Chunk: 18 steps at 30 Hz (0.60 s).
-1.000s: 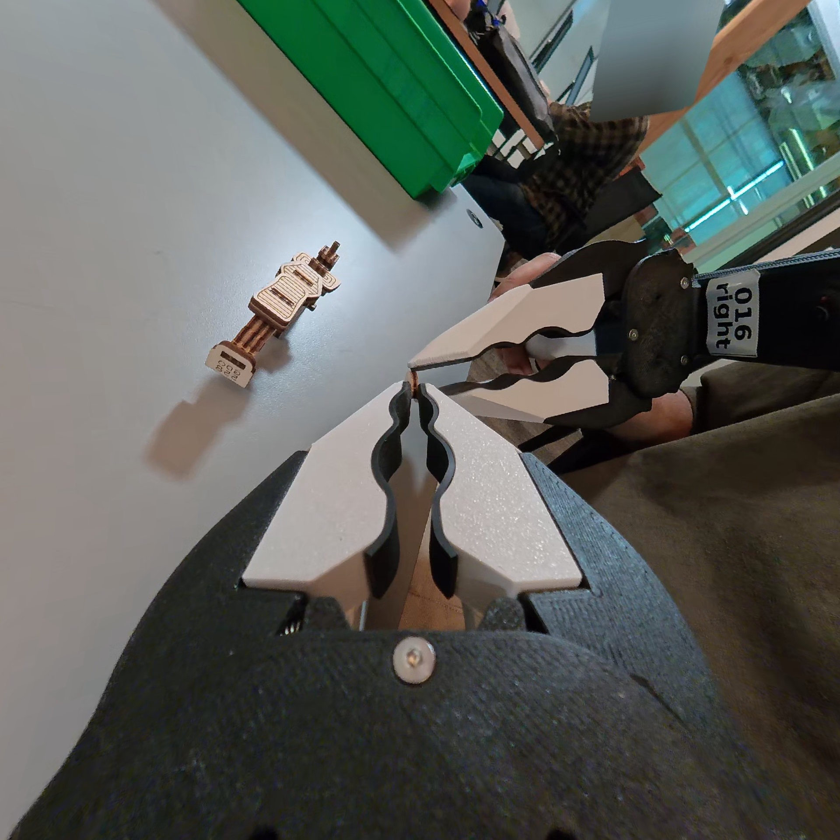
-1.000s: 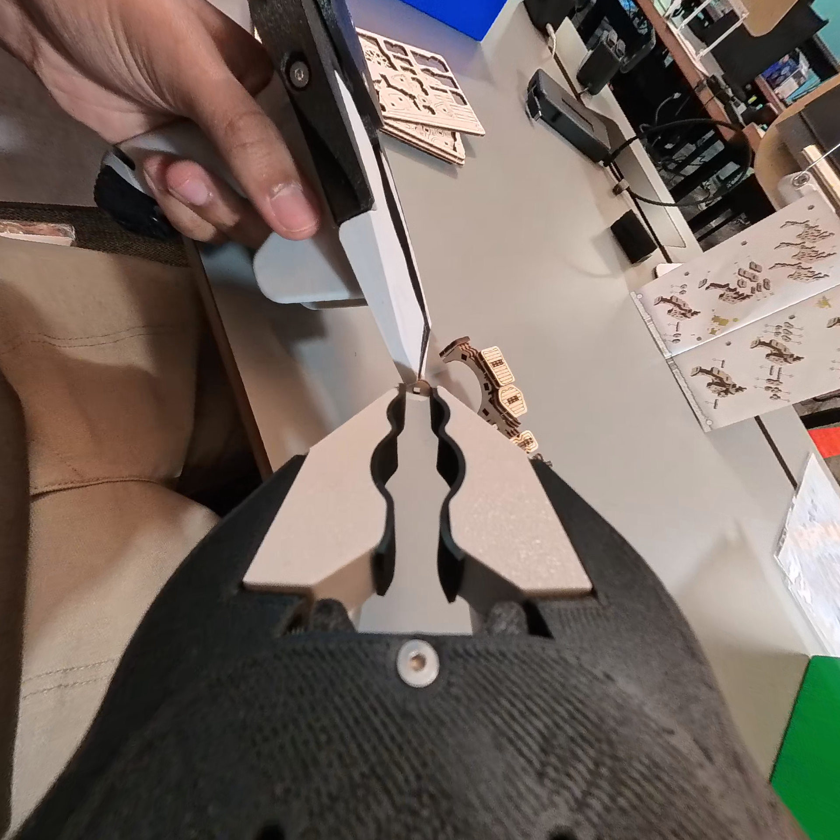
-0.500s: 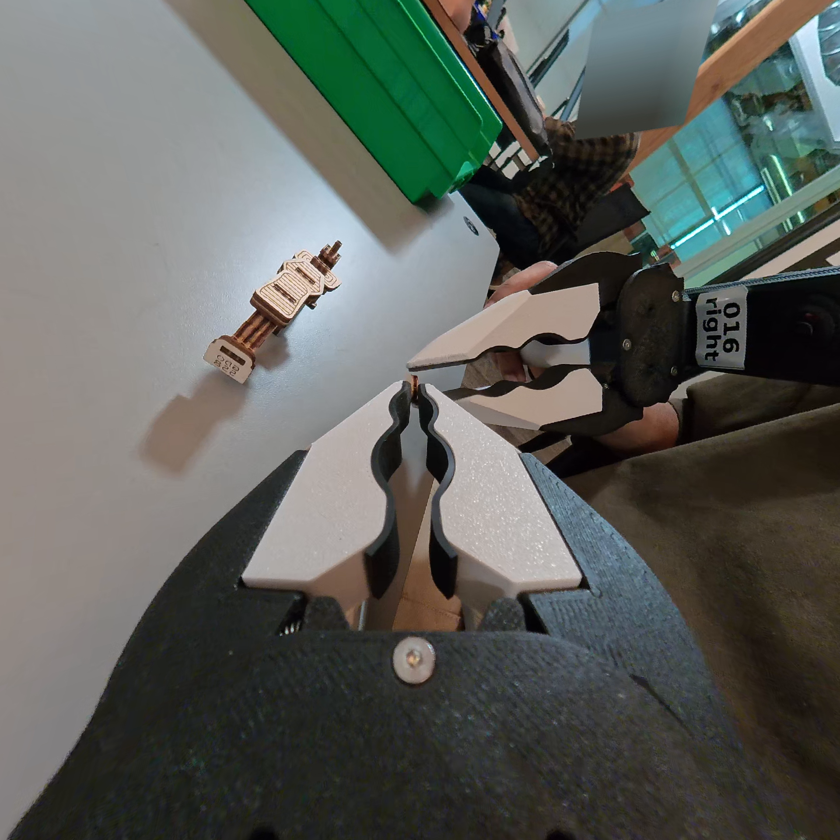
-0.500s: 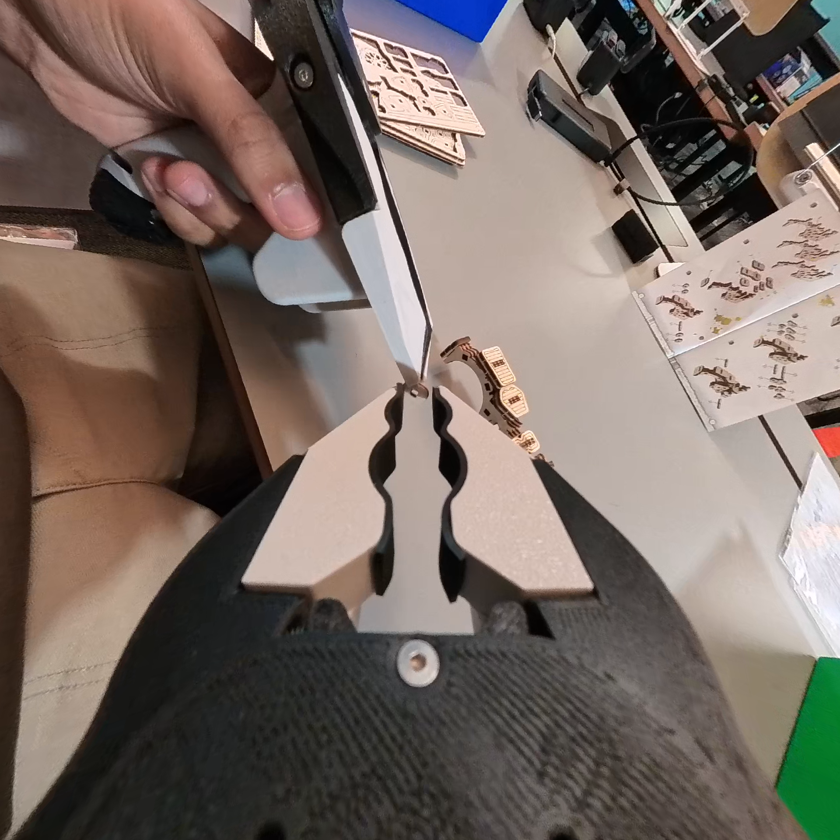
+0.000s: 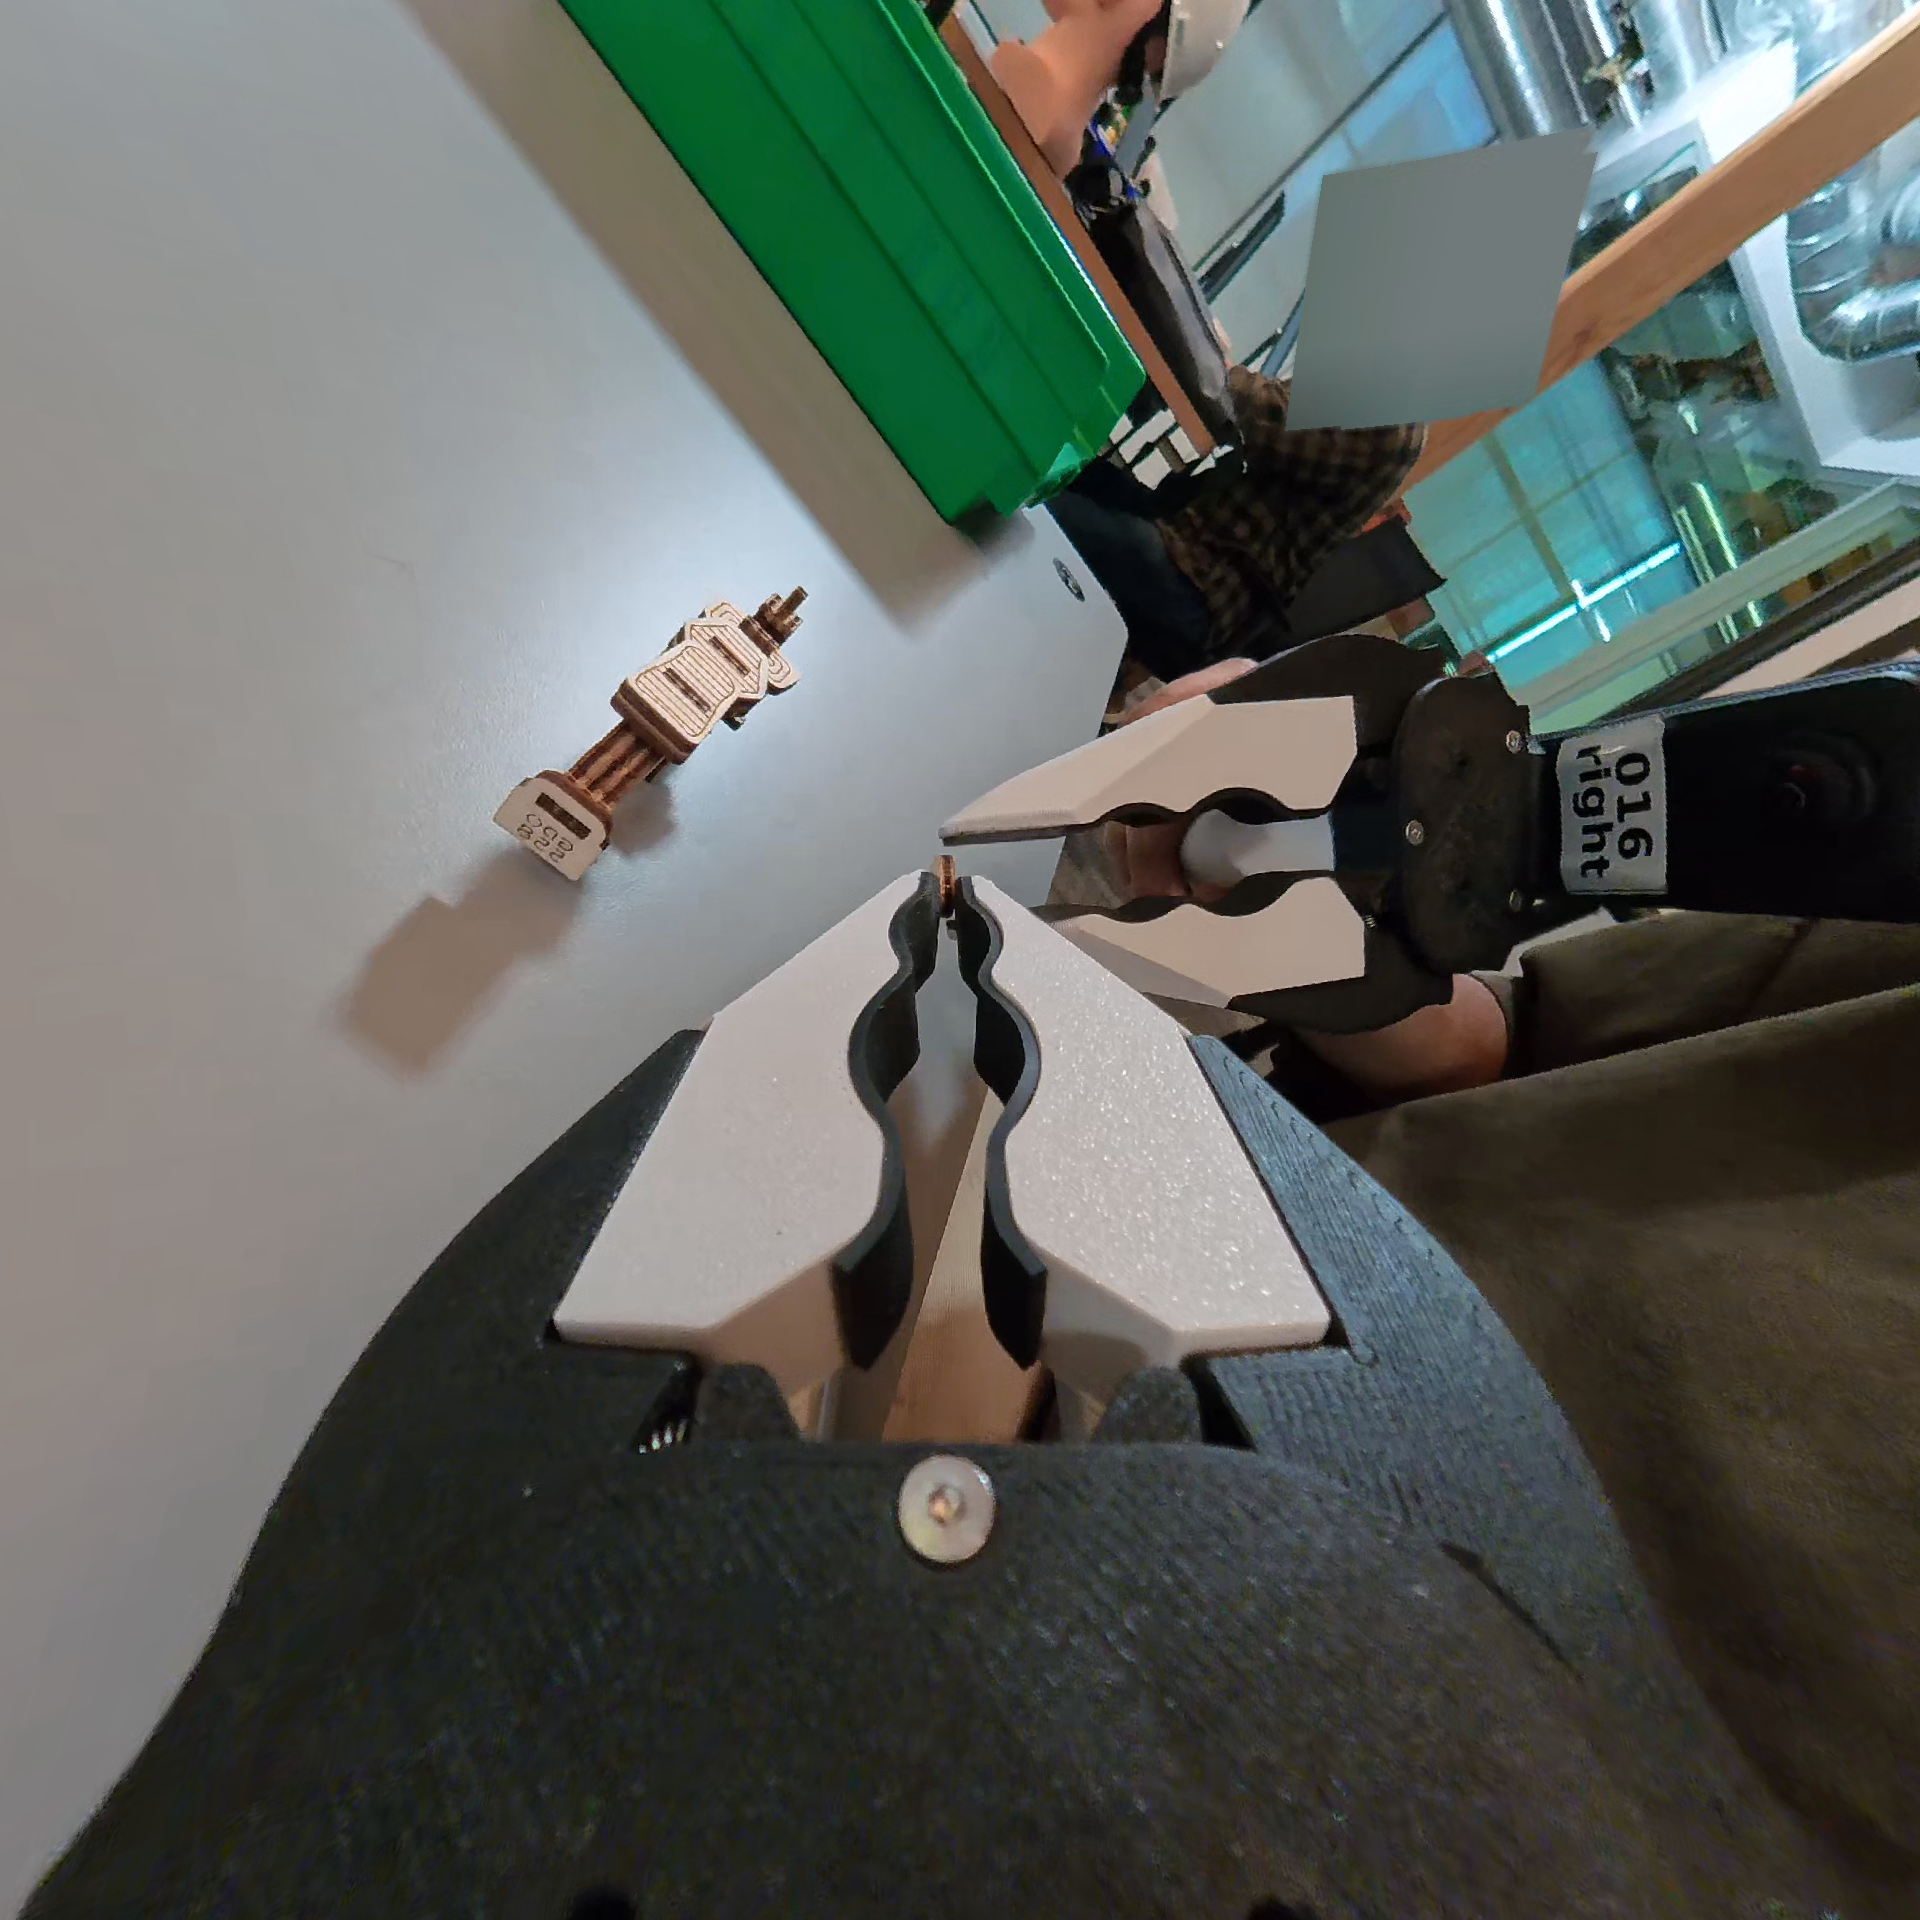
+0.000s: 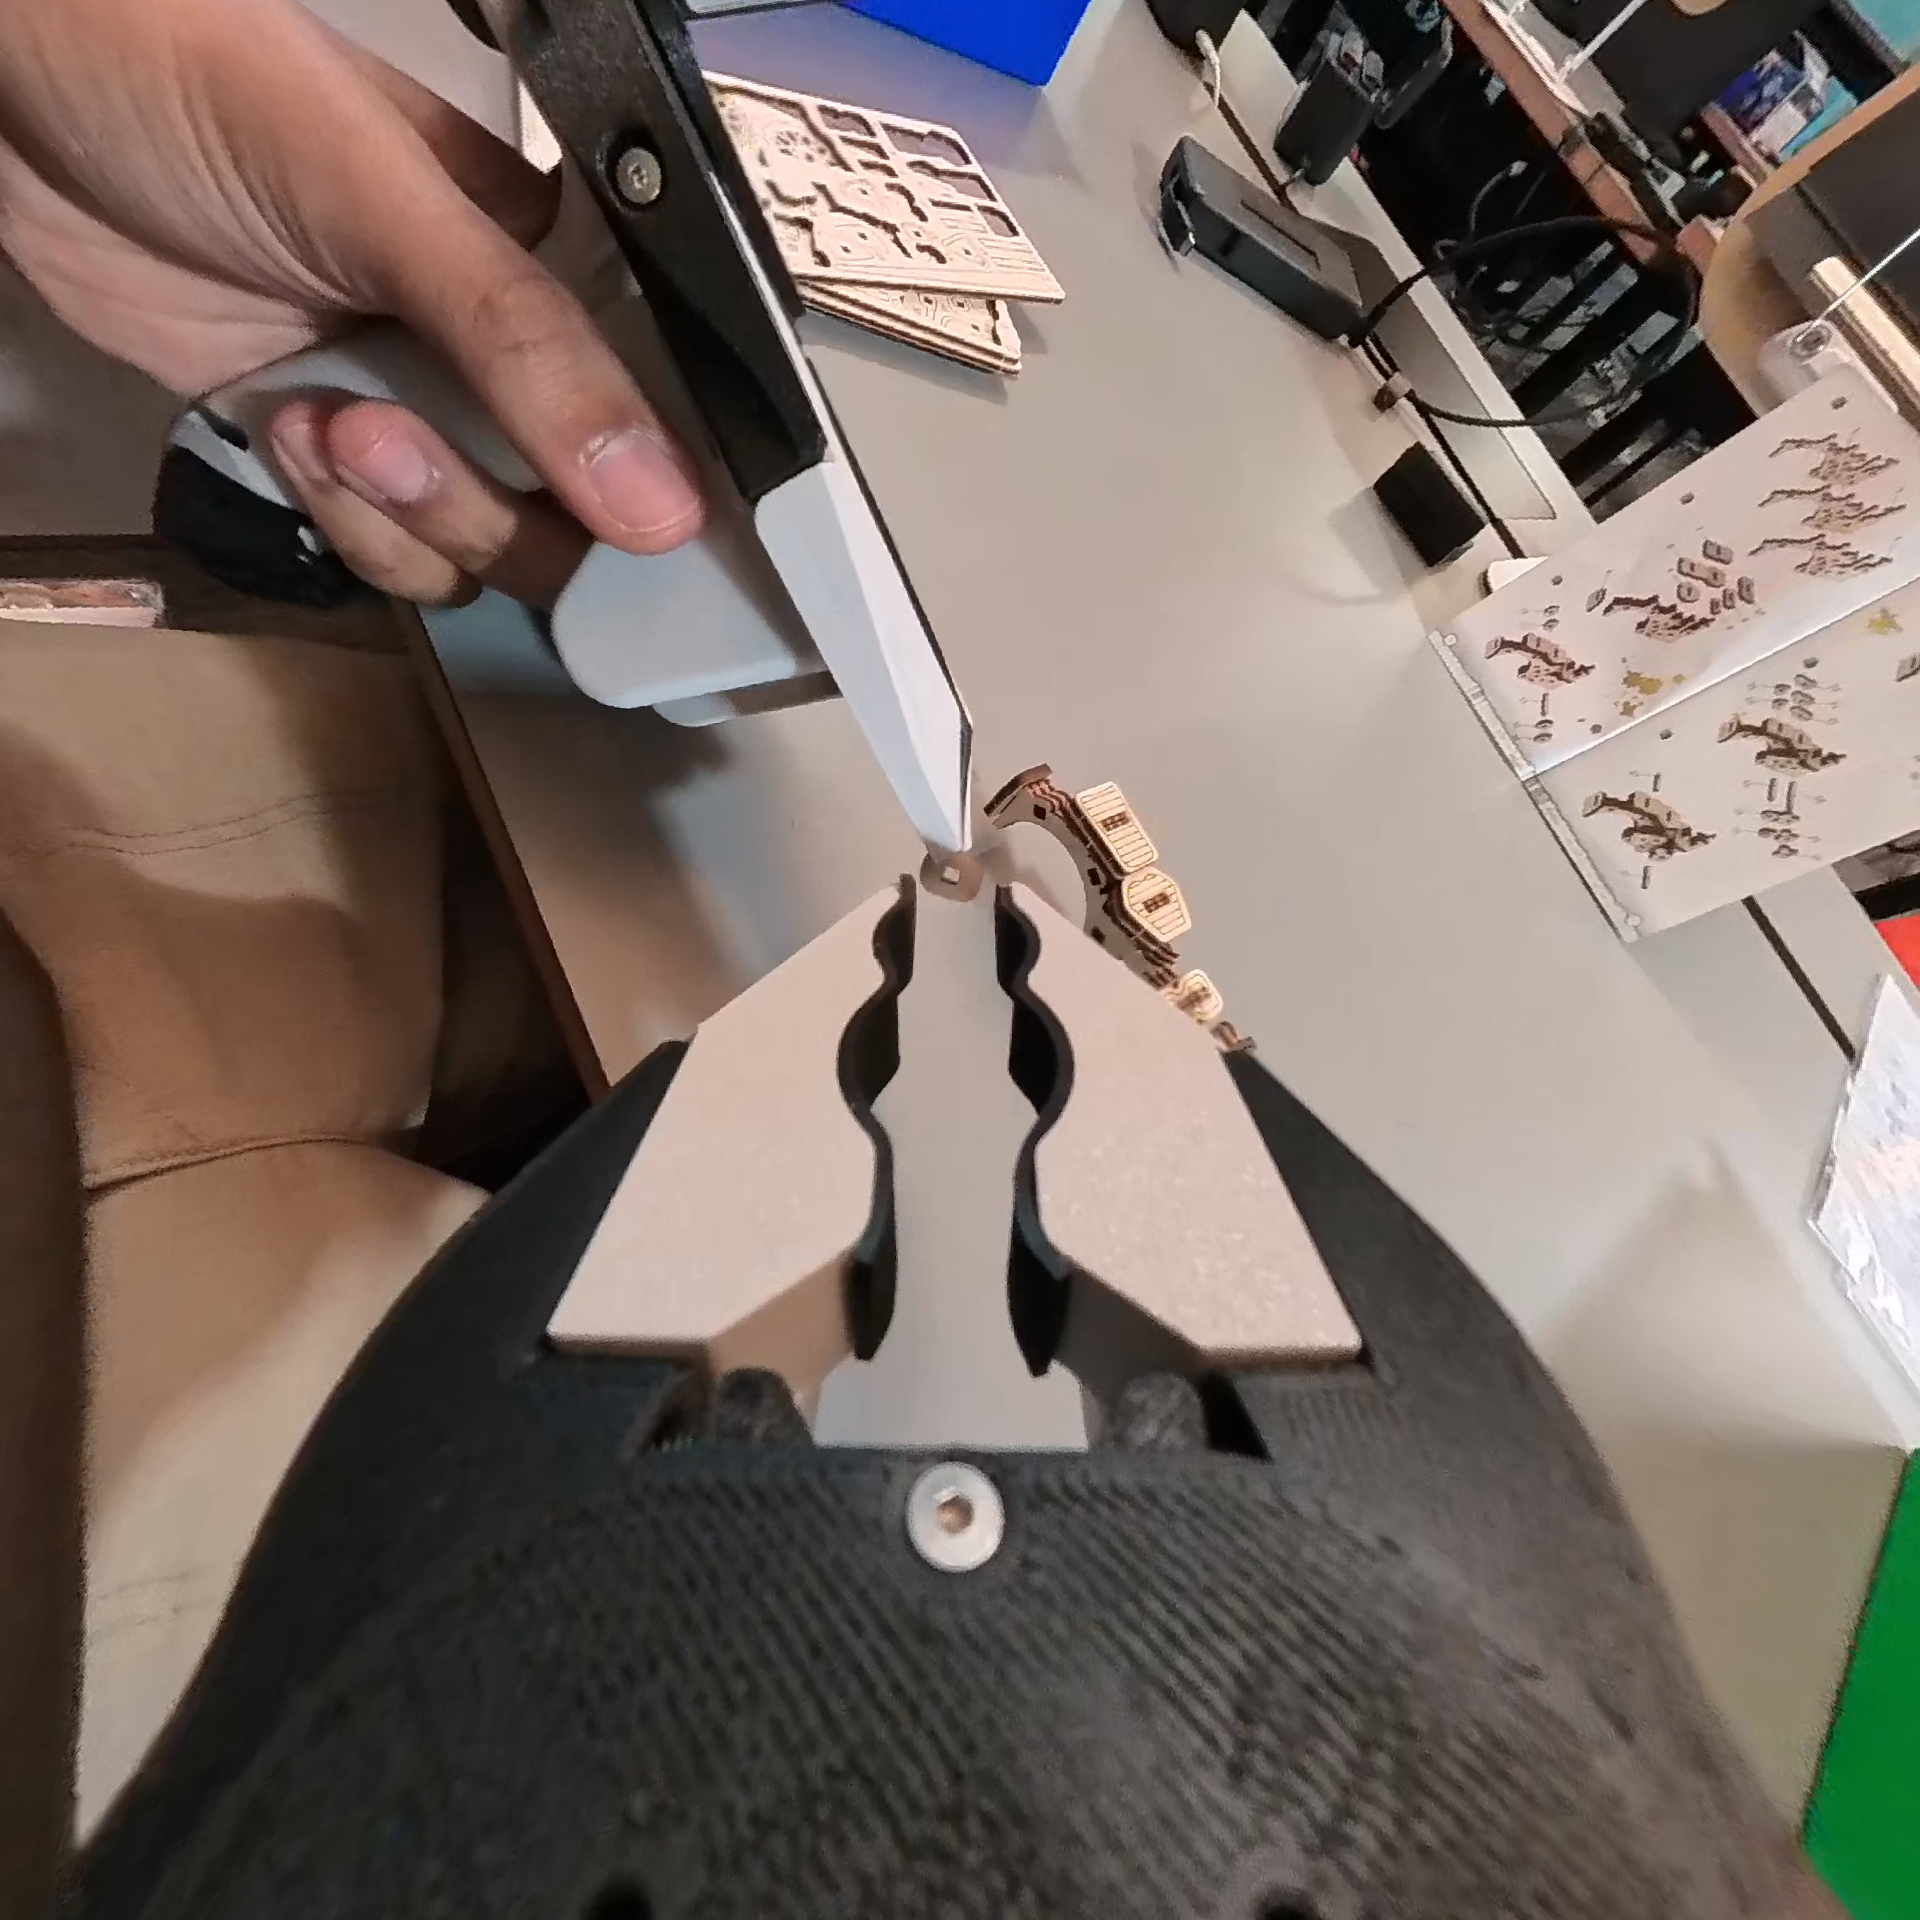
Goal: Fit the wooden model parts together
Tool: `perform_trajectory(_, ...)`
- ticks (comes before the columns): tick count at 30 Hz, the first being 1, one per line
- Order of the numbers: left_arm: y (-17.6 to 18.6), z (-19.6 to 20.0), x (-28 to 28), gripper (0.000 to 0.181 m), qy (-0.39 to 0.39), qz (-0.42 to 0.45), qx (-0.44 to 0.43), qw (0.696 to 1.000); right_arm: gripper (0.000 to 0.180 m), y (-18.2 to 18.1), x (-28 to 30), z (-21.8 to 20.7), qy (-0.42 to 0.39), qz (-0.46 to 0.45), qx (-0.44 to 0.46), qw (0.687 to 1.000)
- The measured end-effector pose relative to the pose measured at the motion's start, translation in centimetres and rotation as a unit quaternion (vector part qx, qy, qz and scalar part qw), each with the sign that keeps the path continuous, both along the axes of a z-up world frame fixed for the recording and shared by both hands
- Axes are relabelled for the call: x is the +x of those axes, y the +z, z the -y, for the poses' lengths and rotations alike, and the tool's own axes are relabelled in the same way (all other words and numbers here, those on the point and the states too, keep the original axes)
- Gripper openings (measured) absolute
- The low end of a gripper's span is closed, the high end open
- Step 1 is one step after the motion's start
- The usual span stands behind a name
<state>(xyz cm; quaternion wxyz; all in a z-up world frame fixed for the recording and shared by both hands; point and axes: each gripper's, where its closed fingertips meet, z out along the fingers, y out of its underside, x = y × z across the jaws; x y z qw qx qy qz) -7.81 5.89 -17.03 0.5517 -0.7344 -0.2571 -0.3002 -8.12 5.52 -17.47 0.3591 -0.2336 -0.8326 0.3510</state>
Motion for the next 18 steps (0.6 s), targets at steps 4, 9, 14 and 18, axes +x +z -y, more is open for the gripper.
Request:
perform_trajectory(4, -0.03, -0.11, 0.01, 0.001, 0.009, 0.008, 0.000, 1.000, 0.012, -0.04, -0.06, 0.17, -0.011, 0.012, -0.014, 1.000)
perform_trajectory(9, -0.09, -0.20, 0.07, 0.001, 0.012, 0.004, -0.001, 1.000, 0.011, -0.07, -0.15, 0.09, -0.024, 0.021, -0.027, 0.999)
perform_trajectory(14, 0.04, -0.22, 0.14, 0.001, 0.011, 0.005, 0.004, 1.000, 0.011, 0.00, -0.16, 0.04, -0.027, 0.029, -0.044, 0.998)
perform_trajectory(18, 0.03, -0.25, 0.19, 0.001, 0.010, 0.005, 0.004, 1.000, 0.011, -0.06, -0.16, -0.03, -0.026, 0.034, -0.047, 0.998)
